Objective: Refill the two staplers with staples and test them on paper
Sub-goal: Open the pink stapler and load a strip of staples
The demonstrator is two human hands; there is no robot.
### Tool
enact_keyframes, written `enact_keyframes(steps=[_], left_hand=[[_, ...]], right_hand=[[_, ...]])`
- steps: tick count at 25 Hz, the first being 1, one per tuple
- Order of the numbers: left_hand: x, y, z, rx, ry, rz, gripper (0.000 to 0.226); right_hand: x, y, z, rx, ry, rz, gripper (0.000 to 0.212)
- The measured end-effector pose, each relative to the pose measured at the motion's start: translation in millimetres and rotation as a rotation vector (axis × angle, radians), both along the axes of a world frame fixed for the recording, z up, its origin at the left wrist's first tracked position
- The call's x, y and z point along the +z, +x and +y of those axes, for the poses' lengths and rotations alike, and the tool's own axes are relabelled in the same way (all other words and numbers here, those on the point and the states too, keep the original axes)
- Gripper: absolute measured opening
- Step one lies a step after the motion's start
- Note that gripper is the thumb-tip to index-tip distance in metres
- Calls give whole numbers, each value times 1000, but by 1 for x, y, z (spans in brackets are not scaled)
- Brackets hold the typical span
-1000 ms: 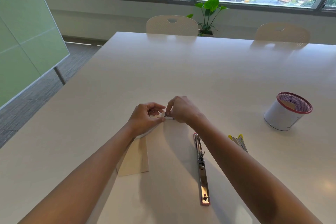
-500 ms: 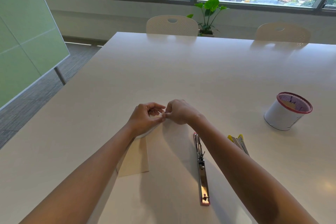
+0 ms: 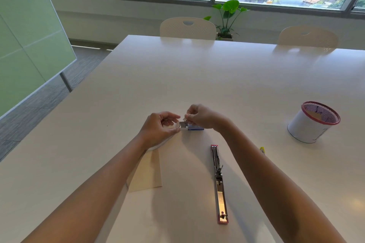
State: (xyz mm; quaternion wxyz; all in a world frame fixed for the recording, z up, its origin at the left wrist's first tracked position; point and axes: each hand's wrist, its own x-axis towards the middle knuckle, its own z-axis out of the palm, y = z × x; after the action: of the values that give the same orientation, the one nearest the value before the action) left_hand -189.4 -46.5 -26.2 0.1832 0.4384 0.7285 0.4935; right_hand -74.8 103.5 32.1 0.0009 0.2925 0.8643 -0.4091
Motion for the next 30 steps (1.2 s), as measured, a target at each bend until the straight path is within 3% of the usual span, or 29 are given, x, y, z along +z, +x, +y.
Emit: enact_keyframes(steps=[3, 5, 12, 17, 19, 22, 24, 26, 30], left_hand=[[0, 1, 0, 11, -5, -1, 34], [0, 1, 0, 17, -3, -9, 32], [-2, 0, 1, 39, -30, 4, 29], [-3, -1, 2, 41, -34, 12, 31], [-3, -1, 2, 42, -35, 19, 35], [-4, -2, 3, 44, -33, 14, 32], [-4, -3, 3, 33, -15, 10, 26], [-5, -3, 5, 25, -1, 8, 21], [-6, -1, 6, 39, 9, 6, 15]], right_hand=[[-2, 4, 0, -82, -364, 146, 10], [-4, 7, 1, -97, -539, 192, 22], [-4, 21, 5, -235, -958, 292, 19], [-5, 32, 12, -295, -1209, 295, 30], [-7, 35, 16, -364, -1054, 295, 25], [-10, 46, 25, -270, -441, 155, 21], [-13, 54, 28, -209, -136, -6, 38], [-18, 61, 25, -173, -17, -75, 51], [-25, 64, 20, -163, 141, 41, 40]])
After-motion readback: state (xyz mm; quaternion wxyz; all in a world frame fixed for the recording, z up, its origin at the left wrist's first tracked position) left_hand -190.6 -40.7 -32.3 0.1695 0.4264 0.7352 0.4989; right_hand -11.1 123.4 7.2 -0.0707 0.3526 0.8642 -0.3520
